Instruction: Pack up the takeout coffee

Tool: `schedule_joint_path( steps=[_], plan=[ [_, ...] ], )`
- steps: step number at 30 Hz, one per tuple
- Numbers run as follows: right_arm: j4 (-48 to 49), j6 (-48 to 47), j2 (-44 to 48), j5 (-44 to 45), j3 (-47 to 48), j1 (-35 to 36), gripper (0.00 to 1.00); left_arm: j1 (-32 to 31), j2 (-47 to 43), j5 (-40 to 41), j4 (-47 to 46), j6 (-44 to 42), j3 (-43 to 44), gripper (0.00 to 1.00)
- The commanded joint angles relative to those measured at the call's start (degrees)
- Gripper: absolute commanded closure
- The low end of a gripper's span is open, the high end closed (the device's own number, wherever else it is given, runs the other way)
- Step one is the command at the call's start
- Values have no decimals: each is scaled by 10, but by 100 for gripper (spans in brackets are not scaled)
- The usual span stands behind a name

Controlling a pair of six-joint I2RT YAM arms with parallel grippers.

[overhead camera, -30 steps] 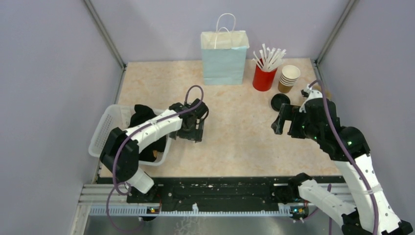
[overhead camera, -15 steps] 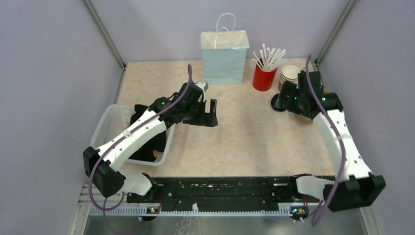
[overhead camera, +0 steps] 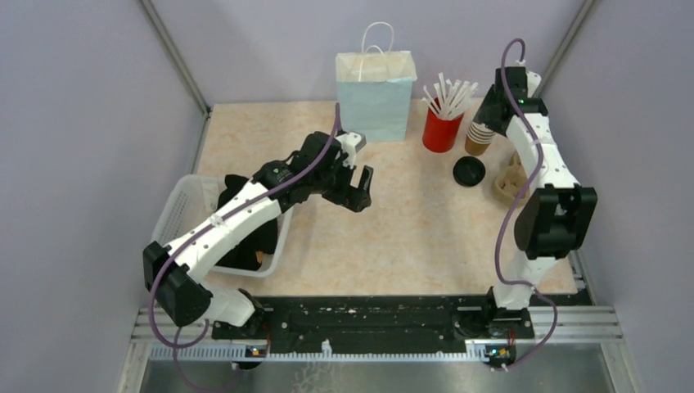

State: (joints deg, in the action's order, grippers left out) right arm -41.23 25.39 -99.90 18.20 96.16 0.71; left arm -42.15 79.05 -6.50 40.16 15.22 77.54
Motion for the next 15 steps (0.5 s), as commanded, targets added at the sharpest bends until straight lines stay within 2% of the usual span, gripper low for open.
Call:
schedule_joint_path(
  steps=[1, 7, 12, 15],
  plan=[
    [10, -25, -80, 91, 108, -5, 32, -1, 32, 9, -22, -76, 22, 2],
    [-3, -52, -171, 117, 209, -22, 40, 0, 43, 24, -18, -96, 20, 2],
    [-17, -63, -231, 114, 281, -31, 54, 1, 52, 46, -12, -89, 21, 2],
    [-27, -63, -255, 109, 311, -36, 56, 3, 57, 48, -9, -91, 24, 2]
  ],
)
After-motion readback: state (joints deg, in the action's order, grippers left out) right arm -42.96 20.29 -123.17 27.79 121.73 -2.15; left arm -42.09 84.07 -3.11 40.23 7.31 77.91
